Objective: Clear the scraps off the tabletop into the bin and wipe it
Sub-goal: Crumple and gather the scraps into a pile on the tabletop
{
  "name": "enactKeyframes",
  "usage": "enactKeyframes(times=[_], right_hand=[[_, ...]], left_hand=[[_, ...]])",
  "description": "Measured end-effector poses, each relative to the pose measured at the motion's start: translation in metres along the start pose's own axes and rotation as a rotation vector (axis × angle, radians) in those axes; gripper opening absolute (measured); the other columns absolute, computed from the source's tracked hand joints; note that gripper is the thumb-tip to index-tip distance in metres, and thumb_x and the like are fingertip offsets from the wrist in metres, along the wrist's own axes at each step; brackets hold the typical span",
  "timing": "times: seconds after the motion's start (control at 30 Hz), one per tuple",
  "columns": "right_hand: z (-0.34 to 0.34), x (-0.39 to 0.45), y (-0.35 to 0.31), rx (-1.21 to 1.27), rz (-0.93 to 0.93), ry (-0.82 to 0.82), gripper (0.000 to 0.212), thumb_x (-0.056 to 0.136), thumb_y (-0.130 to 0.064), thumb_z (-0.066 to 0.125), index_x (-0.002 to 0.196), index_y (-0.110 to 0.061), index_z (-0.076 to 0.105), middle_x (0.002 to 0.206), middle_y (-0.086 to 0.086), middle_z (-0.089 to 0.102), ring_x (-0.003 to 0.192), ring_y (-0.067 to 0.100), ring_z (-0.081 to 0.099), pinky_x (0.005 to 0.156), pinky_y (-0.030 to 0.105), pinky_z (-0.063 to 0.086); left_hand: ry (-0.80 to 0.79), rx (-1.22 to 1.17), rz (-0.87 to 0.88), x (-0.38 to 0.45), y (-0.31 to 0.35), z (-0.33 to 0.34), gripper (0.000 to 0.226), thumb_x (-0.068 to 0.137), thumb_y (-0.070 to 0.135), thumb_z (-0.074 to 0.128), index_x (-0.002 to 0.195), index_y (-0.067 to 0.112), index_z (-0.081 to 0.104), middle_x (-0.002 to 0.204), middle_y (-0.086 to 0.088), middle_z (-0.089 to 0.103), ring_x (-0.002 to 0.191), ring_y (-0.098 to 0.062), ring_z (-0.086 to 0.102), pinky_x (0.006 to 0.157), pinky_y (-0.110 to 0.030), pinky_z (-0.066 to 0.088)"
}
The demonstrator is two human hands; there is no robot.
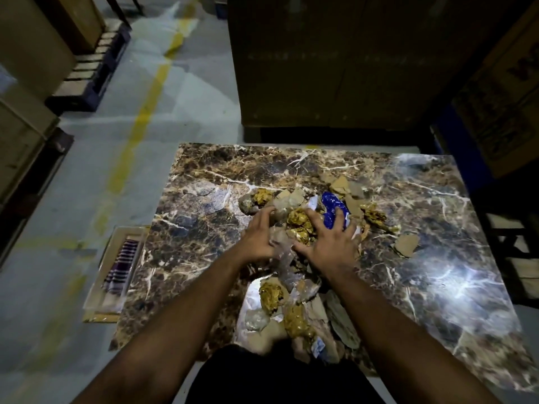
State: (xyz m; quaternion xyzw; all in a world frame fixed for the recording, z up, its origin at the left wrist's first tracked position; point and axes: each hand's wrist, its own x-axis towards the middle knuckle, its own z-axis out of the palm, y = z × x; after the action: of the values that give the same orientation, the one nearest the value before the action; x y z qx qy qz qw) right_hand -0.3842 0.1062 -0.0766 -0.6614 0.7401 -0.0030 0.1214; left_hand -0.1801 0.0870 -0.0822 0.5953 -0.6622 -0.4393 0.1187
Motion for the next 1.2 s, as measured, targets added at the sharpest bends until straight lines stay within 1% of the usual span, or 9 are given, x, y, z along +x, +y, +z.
enactKeyframes(times=[0.13,0.23,0.33,0.47,0.53,0.63,0.8,1.0,1.2], right_hand=[[-0.001,0.001,-0.001,0.004,-0.011,0.002,0.102,0.064,-0.104,0.034,0.150,-0.061,0.003,0.166,0.021,0.012,0.144,0.059,0.021,0.110,0.075,0.024],[0.000,0.001,-0.001,0.006,-0.012,0.012,0.101,0.064,-0.104,0.033,0.150,-0.061,0.004,0.166,0.021,0.013,0.143,0.059,0.022,0.109,0.076,0.026],[0.000,0.000,-0.001,0.008,-0.007,0.019,0.101,0.063,-0.104,0.035,0.150,-0.061,0.006,0.166,0.021,0.015,0.143,0.059,0.021,0.109,0.076,0.027],[0.001,-0.001,-0.002,0.005,-0.001,0.036,0.101,0.064,-0.103,0.034,0.151,-0.060,0.007,0.165,0.021,0.016,0.143,0.059,0.021,0.109,0.075,0.026],[0.002,-0.001,-0.002,0.007,-0.002,0.034,0.101,0.064,-0.103,0.035,0.151,-0.061,0.006,0.166,0.021,0.015,0.144,0.059,0.021,0.109,0.075,0.026],[0.002,-0.002,-0.002,-0.002,0.004,0.041,0.101,0.064,-0.103,0.035,0.151,-0.060,0.008,0.165,0.021,0.016,0.144,0.058,0.021,0.109,0.075,0.026],[0.004,-0.006,-0.002,0.014,0.004,0.057,0.099,0.064,-0.103,0.036,0.150,-0.060,0.010,0.165,0.021,0.018,0.143,0.058,0.024,0.109,0.074,0.028],[0.004,-0.005,0.000,0.031,-0.001,0.062,0.099,0.064,-0.103,0.034,0.150,-0.061,0.009,0.165,0.021,0.017,0.142,0.059,0.024,0.108,0.075,0.028],[0.005,-0.006,0.000,0.028,-0.003,0.072,0.099,0.064,-0.103,0.034,0.150,-0.061,0.009,0.165,0.022,0.018,0.142,0.058,0.025,0.108,0.074,0.028]], left_hand=[[0.003,-0.172,0.073,-0.025,0.008,-0.026,0.091,0.076,0.039,0.076,0.137,0.057,0.012,0.159,-0.014,0.029,0.136,-0.033,0.041,0.113,-0.058,0.037],[0.026,-0.243,0.102,-0.042,0.004,-0.037,0.079,0.081,0.026,0.064,0.136,0.062,0.020,0.161,-0.006,0.025,0.135,-0.036,0.044,0.099,-0.058,0.051],[0.205,-0.238,0.146,-0.059,-0.004,-0.038,0.073,0.082,0.033,0.054,0.147,0.049,0.025,0.162,0.006,0.024,0.144,-0.022,0.031,0.110,-0.065,0.037],[0.414,0.238,0.370,-0.089,-0.018,-0.018,0.072,0.083,0.061,0.055,0.146,0.034,0.033,0.163,-0.004,0.023,0.145,-0.029,0.025,0.115,-0.065,0.022],[0.321,0.561,0.673,-0.110,-0.024,0.009,0.068,0.083,0.067,0.060,0.139,0.032,0.041,0.157,-0.010,0.030,0.141,-0.033,0.031,0.112,-0.064,0.027],[-0.033,0.894,1.029,-0.131,-0.039,0.056,0.063,0.090,0.061,0.052,0.148,0.042,0.038,0.164,0.000,0.022,0.150,-0.030,0.020,0.119,-0.056,0.018],[-0.222,0.987,1.042,-0.117,-0.063,0.092,0.054,0.103,0.043,0.048,0.155,0.039,0.033,0.169,0.003,0.015,0.156,-0.029,0.006,0.122,-0.054,0.019],[-0.129,1.073,0.888,-0.091,-0.057,0.070,0.046,0.107,0.055,0.030,0.149,0.041,0.039,0.164,0.005,0.030,0.151,-0.032,0.027,0.120,-0.053,0.022],[-0.069,1.015,1.032,-0.102,-0.049,0.073,0.039,0.104,0.049,0.042,0.136,0.030,0.054,0.162,0.003,0.034,0.150,-0.026,0.029,0.117,-0.052,0.027]])
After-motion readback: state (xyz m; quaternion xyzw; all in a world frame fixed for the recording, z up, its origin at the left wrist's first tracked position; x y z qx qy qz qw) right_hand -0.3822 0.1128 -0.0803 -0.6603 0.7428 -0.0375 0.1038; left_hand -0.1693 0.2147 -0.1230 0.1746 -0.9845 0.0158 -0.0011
